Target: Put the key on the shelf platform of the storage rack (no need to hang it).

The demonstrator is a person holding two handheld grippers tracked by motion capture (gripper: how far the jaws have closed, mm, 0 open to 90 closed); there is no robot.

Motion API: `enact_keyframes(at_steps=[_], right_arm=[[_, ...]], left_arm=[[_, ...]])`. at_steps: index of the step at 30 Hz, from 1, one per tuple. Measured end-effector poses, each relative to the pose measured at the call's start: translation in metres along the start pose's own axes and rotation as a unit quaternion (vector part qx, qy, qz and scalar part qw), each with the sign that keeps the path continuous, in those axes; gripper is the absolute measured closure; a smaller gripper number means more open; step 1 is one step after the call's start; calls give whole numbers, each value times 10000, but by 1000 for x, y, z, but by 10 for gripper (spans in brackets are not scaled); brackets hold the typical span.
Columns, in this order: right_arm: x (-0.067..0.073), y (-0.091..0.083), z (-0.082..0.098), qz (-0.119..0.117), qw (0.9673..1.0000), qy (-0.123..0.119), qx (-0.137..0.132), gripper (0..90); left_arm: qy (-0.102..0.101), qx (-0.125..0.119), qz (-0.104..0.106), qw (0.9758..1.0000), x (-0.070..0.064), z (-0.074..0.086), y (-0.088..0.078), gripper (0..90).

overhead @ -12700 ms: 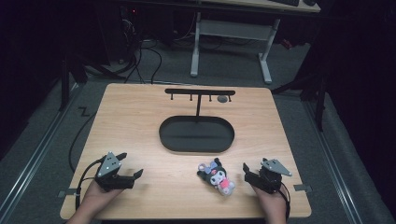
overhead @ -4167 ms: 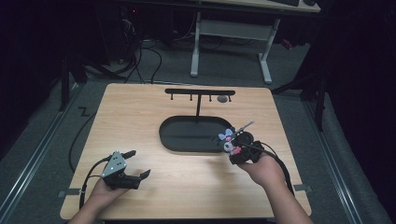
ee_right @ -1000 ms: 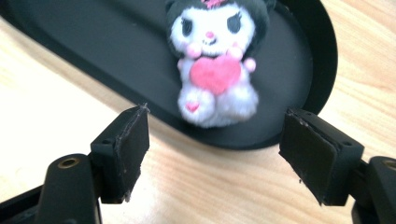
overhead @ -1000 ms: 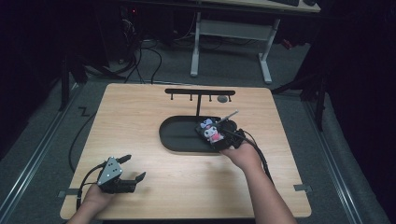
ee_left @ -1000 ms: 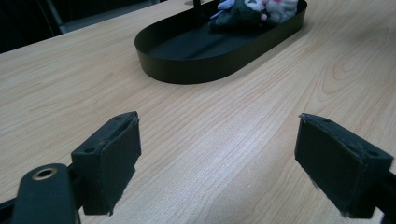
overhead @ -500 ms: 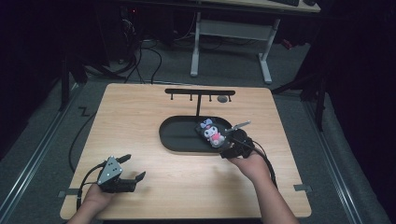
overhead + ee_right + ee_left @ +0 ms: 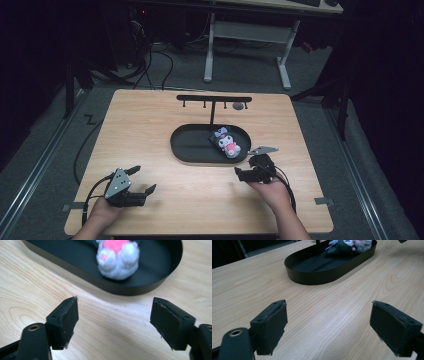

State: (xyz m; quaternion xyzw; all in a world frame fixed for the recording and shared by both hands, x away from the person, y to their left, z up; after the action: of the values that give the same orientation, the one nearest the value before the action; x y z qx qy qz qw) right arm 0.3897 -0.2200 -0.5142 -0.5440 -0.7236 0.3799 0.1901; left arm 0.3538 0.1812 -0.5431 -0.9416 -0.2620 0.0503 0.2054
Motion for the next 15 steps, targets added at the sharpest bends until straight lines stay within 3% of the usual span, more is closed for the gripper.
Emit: enact_keyframes(at_steps=[5, 9, 12, 13, 14, 15], right_arm=[[4, -1, 22, -121, 9987, 352, -358, 189], [13, -13, 53, -170, 9927, 763, -915, 167], [18, -21, 62, -292, 9914, 787, -1000, 154], [24, -30, 65, -215, 9924, 598, -1051, 150], [24, -30, 65, -215, 9924, 598, -1051, 150], [24, -33, 67, -44, 9922, 469, -1157, 151]], left_arm=[[20, 0, 2, 10000, -1, 0, 0, 154], [60, -23, 24, 10000, -2, 0, 0, 154], [61, -12, 19, 10000, -2, 0, 0, 154], [65, 6, 21, 10000, -2, 0, 0, 154], [65, 6, 21, 10000, -2, 0, 0, 154], [59, 13, -10, 10000, -1, 0, 1, 154]])
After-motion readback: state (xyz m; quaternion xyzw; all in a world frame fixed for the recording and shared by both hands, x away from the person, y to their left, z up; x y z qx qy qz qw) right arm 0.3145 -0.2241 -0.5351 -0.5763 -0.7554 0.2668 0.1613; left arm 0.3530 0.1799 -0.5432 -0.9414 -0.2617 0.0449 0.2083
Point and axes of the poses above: each handheld gripper's, and its own axes: y roughly forward along the jaws, z roughly out of its underside, x roughly to its left, the point moved 4 cm from there along y, roughly forward along the jaws, and after that the axes turned 11 degrees about z, right-handed, at the moved point
